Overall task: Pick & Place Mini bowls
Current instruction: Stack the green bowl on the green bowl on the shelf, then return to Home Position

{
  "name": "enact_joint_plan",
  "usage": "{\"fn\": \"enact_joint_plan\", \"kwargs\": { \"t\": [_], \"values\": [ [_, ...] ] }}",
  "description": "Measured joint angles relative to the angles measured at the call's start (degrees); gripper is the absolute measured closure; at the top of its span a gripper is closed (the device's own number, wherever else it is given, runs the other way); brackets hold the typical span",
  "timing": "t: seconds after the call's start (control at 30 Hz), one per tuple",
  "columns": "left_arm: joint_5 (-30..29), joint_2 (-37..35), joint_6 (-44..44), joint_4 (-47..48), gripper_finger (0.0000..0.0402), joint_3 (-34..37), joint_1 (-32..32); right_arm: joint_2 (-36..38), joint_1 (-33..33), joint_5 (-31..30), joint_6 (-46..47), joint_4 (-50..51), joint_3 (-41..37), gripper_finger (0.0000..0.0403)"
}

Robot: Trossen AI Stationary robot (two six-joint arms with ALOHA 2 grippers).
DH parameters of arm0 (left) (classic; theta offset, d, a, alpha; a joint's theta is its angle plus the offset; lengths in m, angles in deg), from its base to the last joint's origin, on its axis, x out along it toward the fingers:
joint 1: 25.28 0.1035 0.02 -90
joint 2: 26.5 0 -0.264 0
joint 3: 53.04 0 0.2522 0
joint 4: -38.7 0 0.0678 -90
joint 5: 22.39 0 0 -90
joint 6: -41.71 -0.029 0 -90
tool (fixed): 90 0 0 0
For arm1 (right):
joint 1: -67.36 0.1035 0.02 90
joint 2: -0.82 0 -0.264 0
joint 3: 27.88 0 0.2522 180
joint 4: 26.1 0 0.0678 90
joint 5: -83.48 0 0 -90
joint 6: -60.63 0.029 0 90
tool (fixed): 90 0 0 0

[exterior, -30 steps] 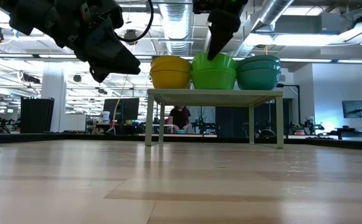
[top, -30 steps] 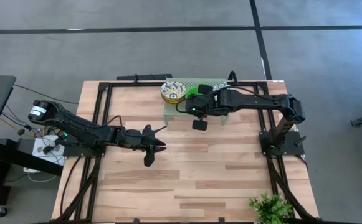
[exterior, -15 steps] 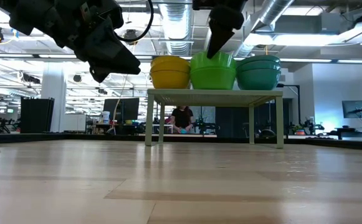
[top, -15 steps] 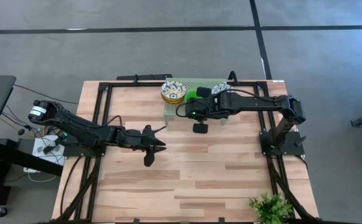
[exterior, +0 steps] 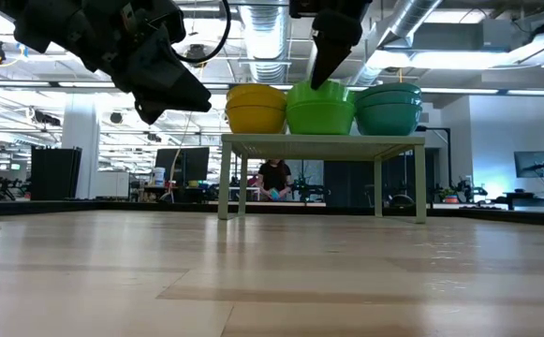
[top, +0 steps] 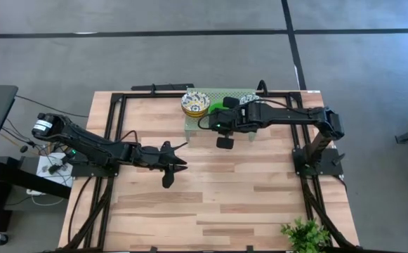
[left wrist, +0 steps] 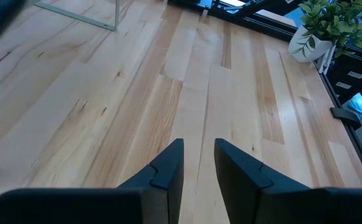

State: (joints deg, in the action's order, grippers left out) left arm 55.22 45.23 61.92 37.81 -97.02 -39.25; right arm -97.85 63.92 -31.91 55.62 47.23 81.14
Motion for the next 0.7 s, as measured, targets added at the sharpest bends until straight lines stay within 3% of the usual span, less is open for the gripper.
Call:
{"fn": "enact_joint_plan", "kwargs": {
  "t": [0.4, 0.7],
  "values": [
    [0.0, 0.0, 0.0, 0.0, 0.0311, 0.0, 0.0, 0.0, 1.9, -1.9, -3.9, -2.1, 0.3, 0.0214],
    [0.0, -7.0, -6.1, -0.2, 0.0311, 0.0, 0.0, 0.0, 12.3, -1.9, -4.2, 5.5, 11.6, 0.0198]
  ]
}}
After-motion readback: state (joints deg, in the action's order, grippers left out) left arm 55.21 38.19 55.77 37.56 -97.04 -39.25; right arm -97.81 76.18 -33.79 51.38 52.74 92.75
